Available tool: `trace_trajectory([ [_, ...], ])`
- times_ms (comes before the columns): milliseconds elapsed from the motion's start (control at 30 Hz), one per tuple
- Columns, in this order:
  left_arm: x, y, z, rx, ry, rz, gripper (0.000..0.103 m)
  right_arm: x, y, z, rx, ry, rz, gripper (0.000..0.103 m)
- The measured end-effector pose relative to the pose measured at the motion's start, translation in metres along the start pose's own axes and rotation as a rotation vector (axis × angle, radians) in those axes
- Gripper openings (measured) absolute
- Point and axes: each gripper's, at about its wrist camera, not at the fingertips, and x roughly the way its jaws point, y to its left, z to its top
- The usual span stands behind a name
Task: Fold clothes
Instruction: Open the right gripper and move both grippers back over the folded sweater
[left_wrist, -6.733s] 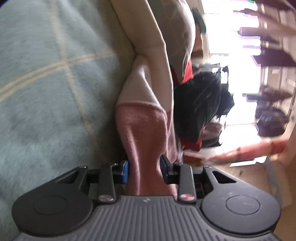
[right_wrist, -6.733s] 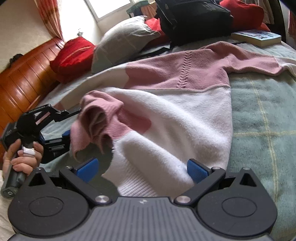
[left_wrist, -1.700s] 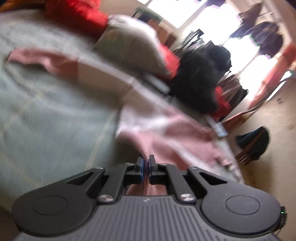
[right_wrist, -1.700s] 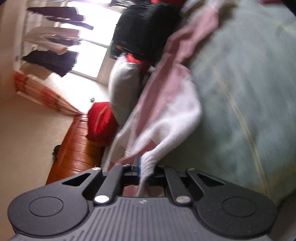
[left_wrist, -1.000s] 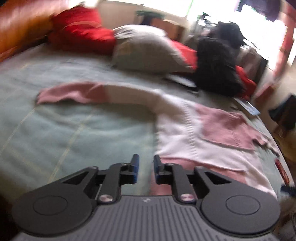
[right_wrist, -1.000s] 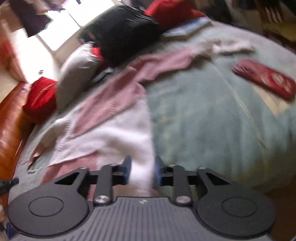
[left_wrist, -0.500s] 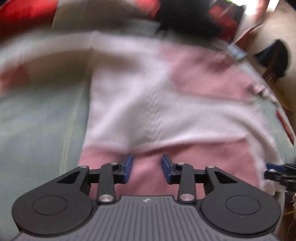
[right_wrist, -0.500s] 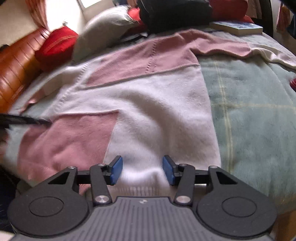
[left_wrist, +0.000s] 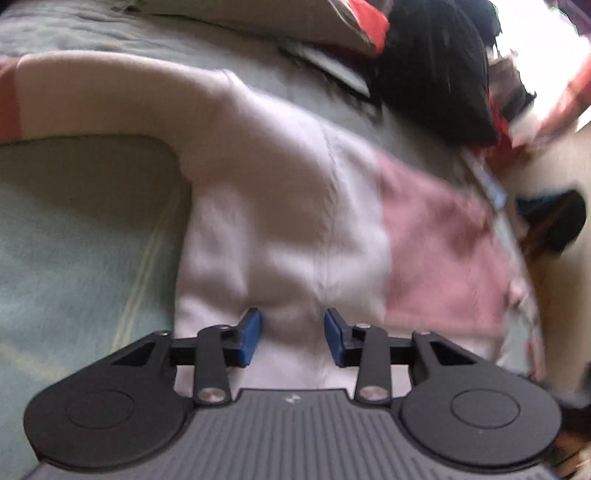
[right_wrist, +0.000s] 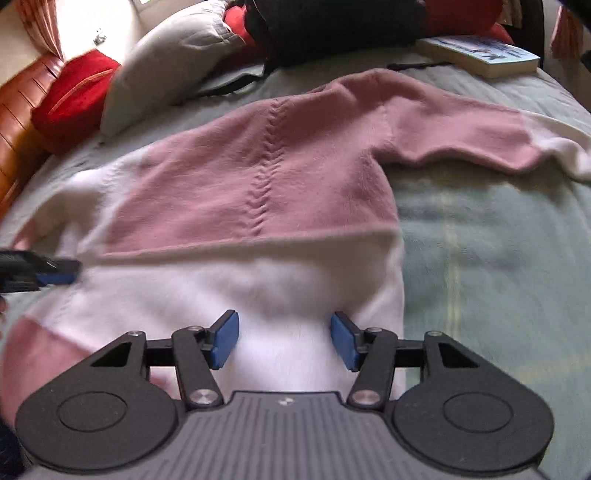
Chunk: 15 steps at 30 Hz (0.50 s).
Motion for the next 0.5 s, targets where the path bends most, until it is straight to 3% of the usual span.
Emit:
trace_trajectory([
  [67,0.000,0.004,0.013,0.027,-0.078,0.106,0.034,0.009,-0.004,0.016,0.005,-0.007,0.005,0.063],
  [133,0.003,0.016,0.024,-0.039,-0.061,0.068,0.034,0.014,-0.012,0.030,0.036,-0.009,0.026,0.063],
  [200,-0.004,0.014,0.026,-0.014,-0.067,0.063,0.036,0.015,-0.021,0.039,0.074,-0.004,0.058,0.063],
  [333,-0.032,-0.016,0.002,0.235,-0.120,0.105,0.056,-0.010,-0.010,0.028,-0.003,-0.039,0.060,0.065],
  [500,-0.039,-0.032,-0.044,0.484,-0.030,0.014,0.059,-0.025,0.023,-0.024,-0.243,0.029,0.073,0.072],
])
